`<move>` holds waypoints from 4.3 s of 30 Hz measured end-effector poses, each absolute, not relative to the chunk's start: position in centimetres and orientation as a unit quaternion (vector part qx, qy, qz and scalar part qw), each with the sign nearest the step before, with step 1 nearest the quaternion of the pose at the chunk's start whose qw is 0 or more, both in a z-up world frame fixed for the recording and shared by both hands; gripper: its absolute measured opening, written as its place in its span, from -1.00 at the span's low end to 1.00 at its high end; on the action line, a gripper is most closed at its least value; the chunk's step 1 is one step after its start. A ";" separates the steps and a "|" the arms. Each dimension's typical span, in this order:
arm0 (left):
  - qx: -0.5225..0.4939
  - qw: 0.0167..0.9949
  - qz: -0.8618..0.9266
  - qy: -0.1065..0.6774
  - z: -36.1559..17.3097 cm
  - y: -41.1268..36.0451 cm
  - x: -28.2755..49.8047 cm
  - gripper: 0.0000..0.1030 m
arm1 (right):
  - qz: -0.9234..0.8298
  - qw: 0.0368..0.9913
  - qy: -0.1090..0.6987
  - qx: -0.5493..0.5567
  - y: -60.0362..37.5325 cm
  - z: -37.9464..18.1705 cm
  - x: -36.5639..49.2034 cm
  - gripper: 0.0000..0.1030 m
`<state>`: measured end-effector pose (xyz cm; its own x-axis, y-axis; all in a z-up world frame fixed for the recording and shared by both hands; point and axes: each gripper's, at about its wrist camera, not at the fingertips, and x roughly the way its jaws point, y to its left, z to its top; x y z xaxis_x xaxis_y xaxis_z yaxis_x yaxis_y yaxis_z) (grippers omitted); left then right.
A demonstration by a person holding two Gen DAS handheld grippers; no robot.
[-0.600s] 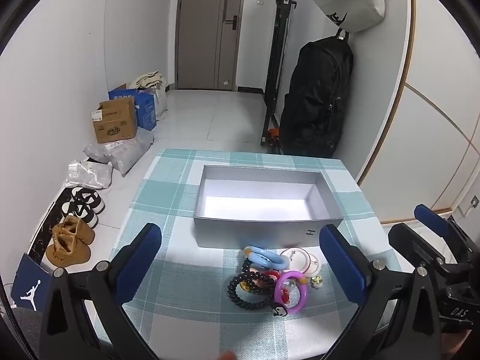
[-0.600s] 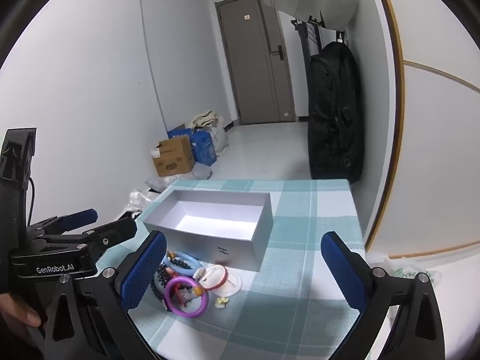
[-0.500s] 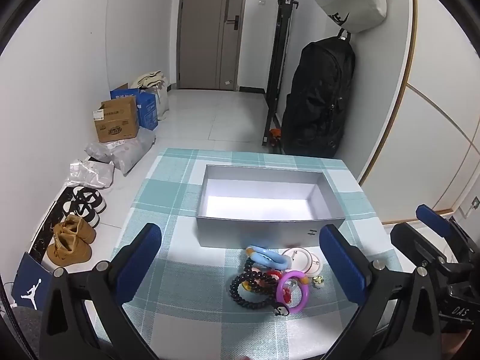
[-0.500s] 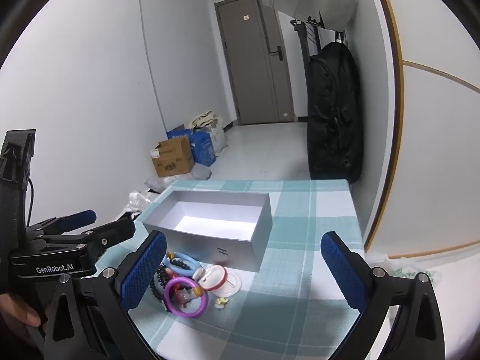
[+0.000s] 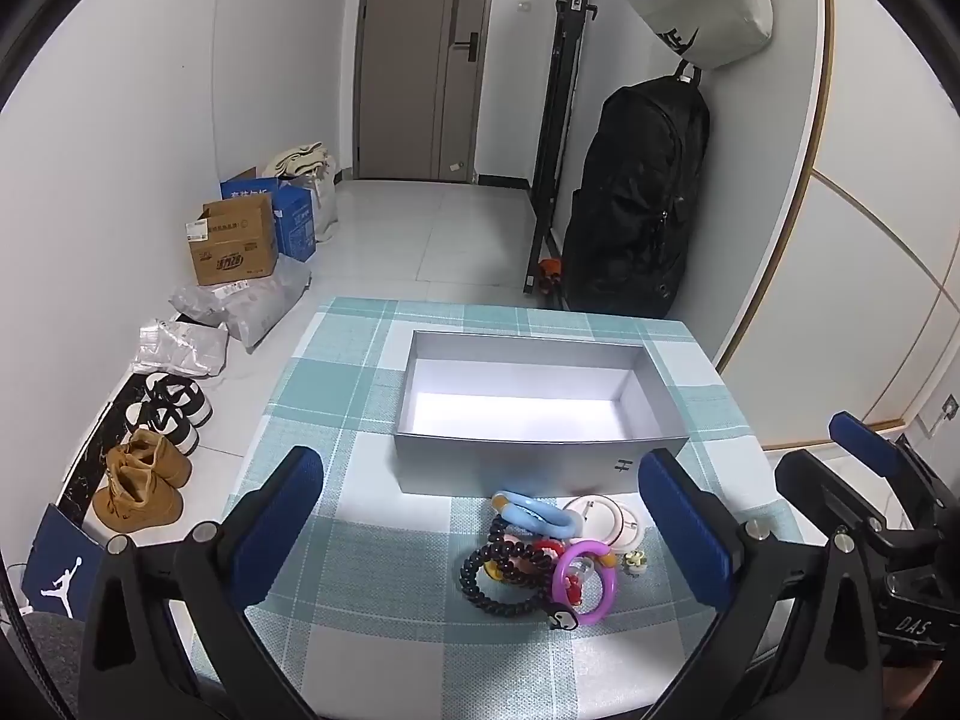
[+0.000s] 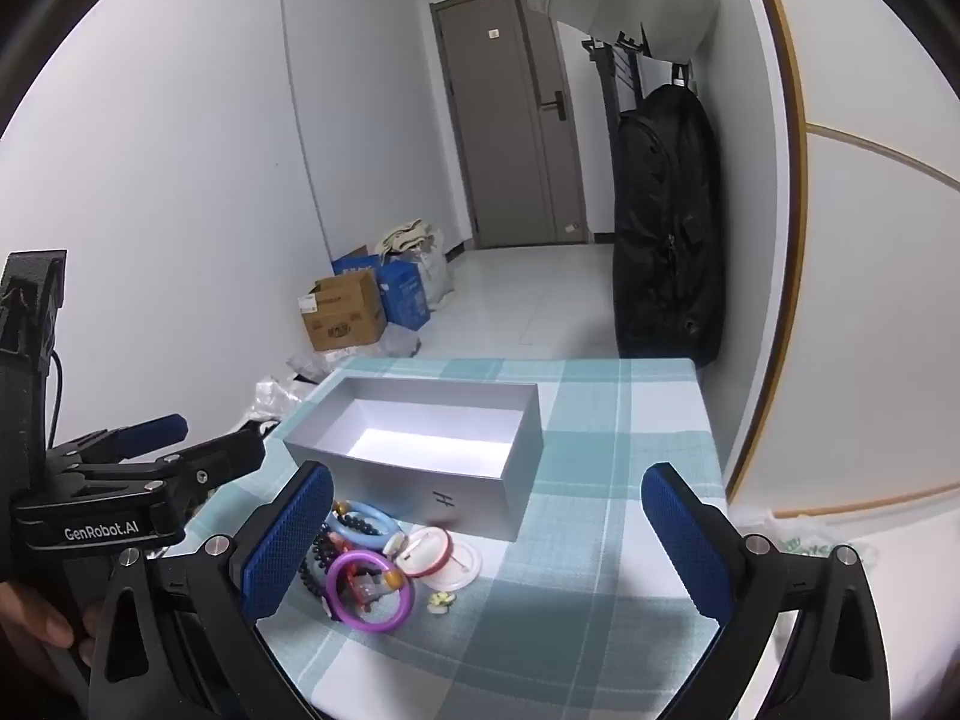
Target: Organize jewelry
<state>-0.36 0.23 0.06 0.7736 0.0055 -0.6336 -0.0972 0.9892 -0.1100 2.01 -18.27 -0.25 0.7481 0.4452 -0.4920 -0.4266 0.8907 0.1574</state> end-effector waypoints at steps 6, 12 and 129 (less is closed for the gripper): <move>-0.060 0.940 0.025 0.336 0.1 0.0 -0.3 0.98 | 0.234 0.934 0.269 0.017 -18.1 -0.3 1.9 1.00; -0.060 0.940 0.022 0.335 0.0 0.0 -0.4 0.98 | 0.233 0.935 0.269 0.016 -18.1 -0.4 1.9 1.00; -0.188 0.841 -0.154 0.484 -5.7 5.1 1.6 -0.90 | 0.279 0.874 0.394 0.050 -16.1 -4.0 5.9 0.88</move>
